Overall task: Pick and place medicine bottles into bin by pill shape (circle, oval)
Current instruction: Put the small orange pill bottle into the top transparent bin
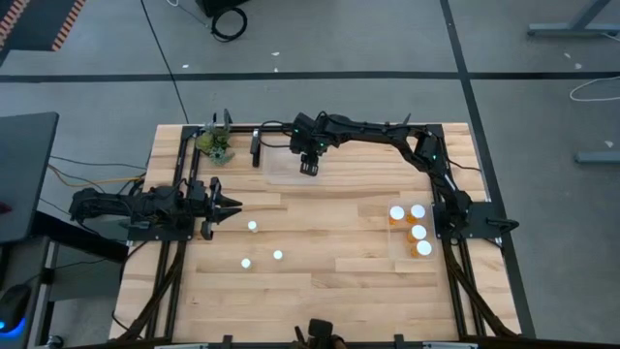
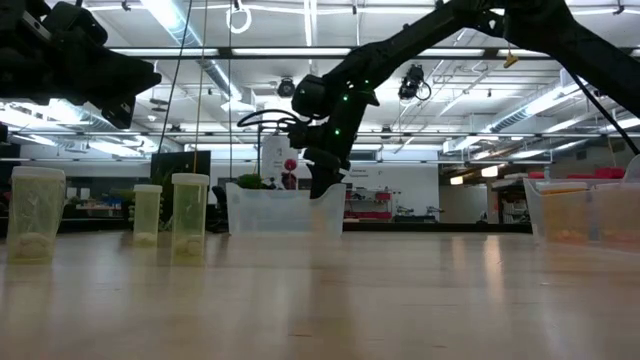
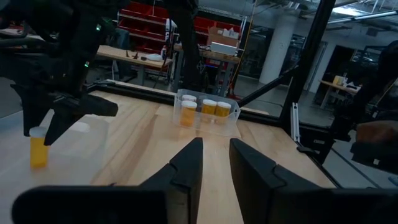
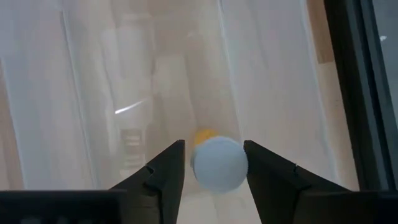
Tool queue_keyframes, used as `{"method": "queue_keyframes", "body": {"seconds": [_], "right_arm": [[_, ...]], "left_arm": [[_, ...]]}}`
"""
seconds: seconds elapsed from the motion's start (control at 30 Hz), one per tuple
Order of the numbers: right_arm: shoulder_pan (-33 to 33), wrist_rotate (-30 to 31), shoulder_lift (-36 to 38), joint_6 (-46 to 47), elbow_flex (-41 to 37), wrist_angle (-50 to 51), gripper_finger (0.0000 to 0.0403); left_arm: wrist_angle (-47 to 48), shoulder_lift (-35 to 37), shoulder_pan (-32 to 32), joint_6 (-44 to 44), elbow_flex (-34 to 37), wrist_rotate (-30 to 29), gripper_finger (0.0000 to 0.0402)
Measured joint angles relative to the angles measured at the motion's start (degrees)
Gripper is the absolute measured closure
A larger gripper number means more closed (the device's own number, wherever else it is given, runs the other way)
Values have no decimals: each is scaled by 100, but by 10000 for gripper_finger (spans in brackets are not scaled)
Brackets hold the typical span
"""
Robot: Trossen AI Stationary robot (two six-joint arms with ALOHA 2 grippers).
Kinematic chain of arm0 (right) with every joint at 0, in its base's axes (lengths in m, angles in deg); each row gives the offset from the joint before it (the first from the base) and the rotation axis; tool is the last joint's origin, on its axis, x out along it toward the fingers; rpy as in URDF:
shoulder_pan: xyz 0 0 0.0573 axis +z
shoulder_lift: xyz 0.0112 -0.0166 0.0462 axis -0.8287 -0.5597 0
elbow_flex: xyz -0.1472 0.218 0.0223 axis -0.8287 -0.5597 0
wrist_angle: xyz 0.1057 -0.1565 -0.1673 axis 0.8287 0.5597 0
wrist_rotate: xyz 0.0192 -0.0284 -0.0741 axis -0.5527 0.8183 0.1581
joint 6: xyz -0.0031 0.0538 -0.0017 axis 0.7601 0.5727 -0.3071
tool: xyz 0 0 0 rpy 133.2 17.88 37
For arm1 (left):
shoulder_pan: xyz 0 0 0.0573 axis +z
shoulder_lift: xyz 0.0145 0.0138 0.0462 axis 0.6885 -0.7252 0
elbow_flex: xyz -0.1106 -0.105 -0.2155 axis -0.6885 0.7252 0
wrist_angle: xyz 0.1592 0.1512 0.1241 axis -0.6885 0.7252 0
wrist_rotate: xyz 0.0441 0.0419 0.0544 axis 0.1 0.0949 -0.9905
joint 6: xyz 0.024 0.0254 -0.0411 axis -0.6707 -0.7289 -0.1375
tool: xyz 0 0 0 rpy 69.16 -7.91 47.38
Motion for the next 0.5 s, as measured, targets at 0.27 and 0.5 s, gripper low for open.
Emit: {"method": "queue_keyframes", "body": {"seconds": [0.27, 0.5], "right_arm": [[2, 0, -2, 9, 48, 57, 219], [64, 151, -2, -6, 252, 188, 218]], "left_arm": [[0, 0, -1, -1, 0, 0, 315], [0, 0, -2, 0, -1, -2, 317]]}}
